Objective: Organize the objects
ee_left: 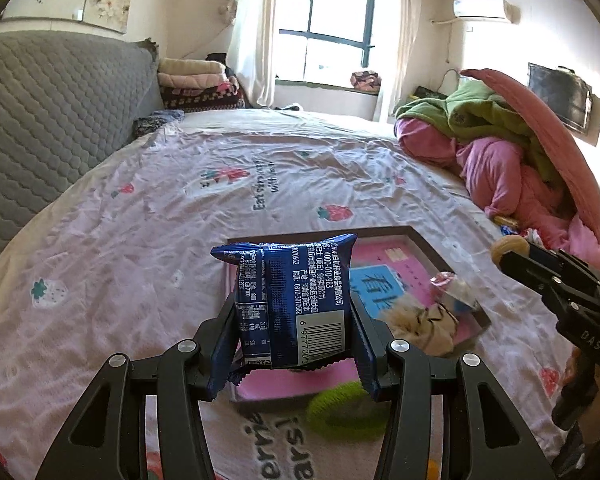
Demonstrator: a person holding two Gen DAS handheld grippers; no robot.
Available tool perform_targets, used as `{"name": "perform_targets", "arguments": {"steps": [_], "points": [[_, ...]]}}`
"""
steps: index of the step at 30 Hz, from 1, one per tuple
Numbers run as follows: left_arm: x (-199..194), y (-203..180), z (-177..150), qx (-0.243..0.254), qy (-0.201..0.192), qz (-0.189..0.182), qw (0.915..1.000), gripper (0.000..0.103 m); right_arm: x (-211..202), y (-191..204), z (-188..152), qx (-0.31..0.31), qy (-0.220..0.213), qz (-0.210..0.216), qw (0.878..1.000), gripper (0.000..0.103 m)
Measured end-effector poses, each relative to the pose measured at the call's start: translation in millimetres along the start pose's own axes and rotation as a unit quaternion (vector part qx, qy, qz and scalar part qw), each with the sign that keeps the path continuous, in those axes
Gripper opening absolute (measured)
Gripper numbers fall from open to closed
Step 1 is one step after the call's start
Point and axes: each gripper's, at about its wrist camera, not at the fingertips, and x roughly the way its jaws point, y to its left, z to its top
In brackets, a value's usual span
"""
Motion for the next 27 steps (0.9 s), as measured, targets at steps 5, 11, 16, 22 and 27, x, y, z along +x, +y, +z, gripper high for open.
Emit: {"name": "perform_targets", "arguments": {"steps": [5,11,16,22,27], "points": [[13.9,17.7,0.5,-0.02,0.009,-0.018,0.9996,0.052,12.7,-2.5,-7.9,-0.002,0.004,-0.005,1.0,0.032],[43.4,31.0,-12.6,-0.028,0.024,-0.007,0.9993,0.052,29.4,-6.8,-25.8,0.001,0.028,-0.007,1.0,0.032],[60.2,26.5,-22.4,-0.017,0.037,-0.005,0.9992,0.052,36.5,-6.3,-33.5,0.002,0.038,-0.005,0.999,0.032],[70.9,24.4,-30.8,-0.015,0.052,-0.001,0.9985,0.052,41.2,-4.3,-40.4,0.0,0.05,-0.006,0.999,0.032],[78.5,22.4,-35.7,-0.017,0.063,-0.007,0.9978,0.052,45.4,-4.2,-44.6,-0.009,0.057,-0.02,0.998,0.032]]}}
